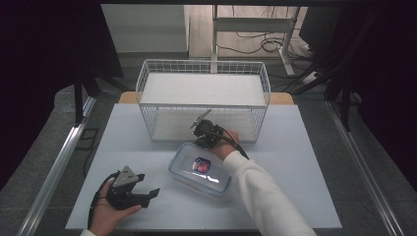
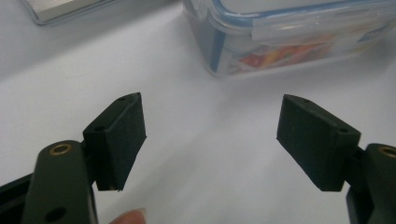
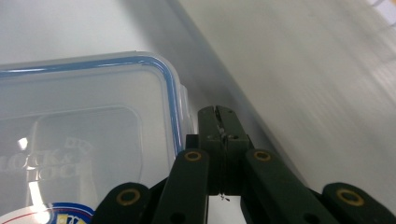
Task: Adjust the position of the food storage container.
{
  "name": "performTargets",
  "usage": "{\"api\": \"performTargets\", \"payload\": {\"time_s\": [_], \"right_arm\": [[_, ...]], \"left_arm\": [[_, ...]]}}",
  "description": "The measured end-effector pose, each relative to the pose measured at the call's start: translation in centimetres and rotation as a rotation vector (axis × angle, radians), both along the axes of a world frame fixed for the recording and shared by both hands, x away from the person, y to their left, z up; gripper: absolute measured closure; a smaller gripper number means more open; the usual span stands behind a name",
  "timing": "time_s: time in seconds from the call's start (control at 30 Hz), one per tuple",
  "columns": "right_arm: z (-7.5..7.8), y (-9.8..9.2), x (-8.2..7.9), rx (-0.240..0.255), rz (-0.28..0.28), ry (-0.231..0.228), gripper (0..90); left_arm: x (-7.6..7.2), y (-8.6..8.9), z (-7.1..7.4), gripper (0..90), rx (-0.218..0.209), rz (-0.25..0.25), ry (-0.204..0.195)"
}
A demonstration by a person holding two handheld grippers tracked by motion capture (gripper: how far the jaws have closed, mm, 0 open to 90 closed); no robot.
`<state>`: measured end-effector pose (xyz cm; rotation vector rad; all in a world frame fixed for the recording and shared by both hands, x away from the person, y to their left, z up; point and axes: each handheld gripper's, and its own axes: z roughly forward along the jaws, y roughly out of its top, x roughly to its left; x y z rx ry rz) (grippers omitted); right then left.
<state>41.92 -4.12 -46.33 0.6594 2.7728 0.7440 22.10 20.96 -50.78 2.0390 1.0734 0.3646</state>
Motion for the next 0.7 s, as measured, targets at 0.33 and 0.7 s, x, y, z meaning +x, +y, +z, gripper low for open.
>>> {"api": "performTargets", "payload": {"time_s": [0.33, 0.7], "right_arm": [[0.0, 2.3, -2.0, -0.021, 0.143, 0.025, 89.3], [0.3, 4.6, -4.1, -0.011, 0.240, 0.029, 89.3]], "left_arm": [[0.0, 0.6, 0.3, 23.5, -0.009, 0.021, -0.009], [-0.5, 2.1, 1.8, 23.4, -0.136, 0.126, -0.061]]}}
